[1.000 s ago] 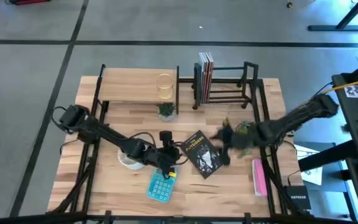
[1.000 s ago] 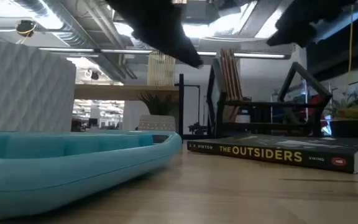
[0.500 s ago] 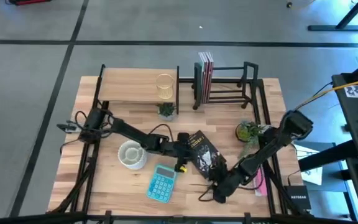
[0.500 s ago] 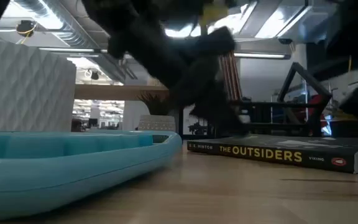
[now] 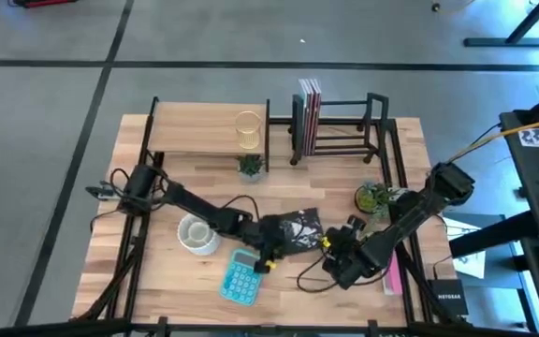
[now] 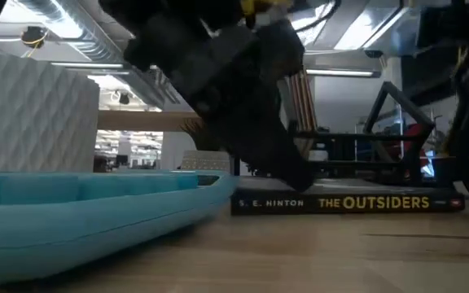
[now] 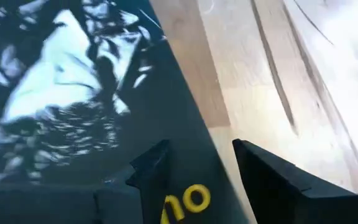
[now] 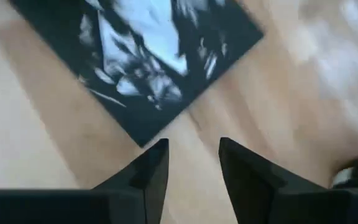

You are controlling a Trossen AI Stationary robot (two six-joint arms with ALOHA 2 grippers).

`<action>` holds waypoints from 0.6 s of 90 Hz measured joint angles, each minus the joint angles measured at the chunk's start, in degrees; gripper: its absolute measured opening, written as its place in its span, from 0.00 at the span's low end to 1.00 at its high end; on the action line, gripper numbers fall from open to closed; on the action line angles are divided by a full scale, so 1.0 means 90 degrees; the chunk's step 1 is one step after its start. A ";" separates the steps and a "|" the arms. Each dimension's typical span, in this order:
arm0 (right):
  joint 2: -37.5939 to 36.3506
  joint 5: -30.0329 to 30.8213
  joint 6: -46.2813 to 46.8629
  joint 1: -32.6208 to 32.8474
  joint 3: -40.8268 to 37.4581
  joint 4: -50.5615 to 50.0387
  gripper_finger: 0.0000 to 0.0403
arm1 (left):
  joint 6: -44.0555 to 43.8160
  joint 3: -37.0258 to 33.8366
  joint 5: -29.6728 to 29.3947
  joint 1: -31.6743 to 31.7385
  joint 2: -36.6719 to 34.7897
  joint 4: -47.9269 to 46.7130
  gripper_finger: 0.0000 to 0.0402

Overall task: Stock shelves
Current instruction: Put the black book on the book shelf

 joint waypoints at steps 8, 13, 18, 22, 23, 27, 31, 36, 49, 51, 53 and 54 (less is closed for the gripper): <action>-0.0005 0.0440 -0.0639 0.0119 0.0106 0.0588 0.31 | 0.0119 0.0027 -0.0297 -0.0033 -0.0280 0.0073 0.42; 0.0000 0.0664 -0.1105 0.0166 0.0087 0.1259 0.31 | 0.0177 0.0028 -0.0495 -0.0035 -0.0414 0.0086 0.42; 0.0005 0.0727 -0.1603 0.0201 -0.0039 0.2102 0.31 | 0.0248 0.0038 -0.0744 -0.0035 -0.0485 0.0119 0.42; 0.0065 0.0682 -0.2252 0.0189 -0.0160 0.2722 0.31 | 0.0312 0.0038 -0.0915 -0.0019 -0.0491 0.0093 0.42; 0.0085 0.0659 -0.2436 0.0189 -0.0189 0.2864 0.31 | 0.0324 0.0038 -0.0940 -0.0004 -0.0491 0.0090 0.42; 0.0182 0.0526 -0.3212 0.0187 -0.0275 0.3380 0.31 | 0.0387 0.0036 -0.0972 0.0074 -0.0491 0.0066 0.42; 0.0305 0.0383 -0.3948 0.0187 -0.0294 0.3776 0.31 | 0.0435 0.0031 -0.0974 0.0174 -0.0455 0.0066 0.41; 0.0481 0.0335 -0.4655 0.0185 -0.0249 0.4068 0.31 | 0.0415 0.0012 -0.0993 0.0315 -0.0396 0.0102 0.40; 0.0974 0.0306 -0.5785 0.0104 0.0053 0.3942 0.37 | 0.0196 -0.0016 -0.0784 0.0637 -0.0120 -0.0195 0.37; 0.1054 0.0323 -0.5943 0.0086 0.0110 0.3909 0.39 | 0.0191 -0.0016 -0.0727 0.0672 -0.0088 -0.0186 0.37; 0.1135 0.0376 -0.6070 0.0070 0.0172 0.3890 0.41 | 0.0173 -0.0015 -0.0676 0.0702 -0.0051 -0.0181 0.36; 0.1178 0.0413 -0.6128 0.0055 0.0203 0.3876 0.42 | 0.0168 -0.0014 -0.0648 0.0722 -0.0027 -0.0179 0.36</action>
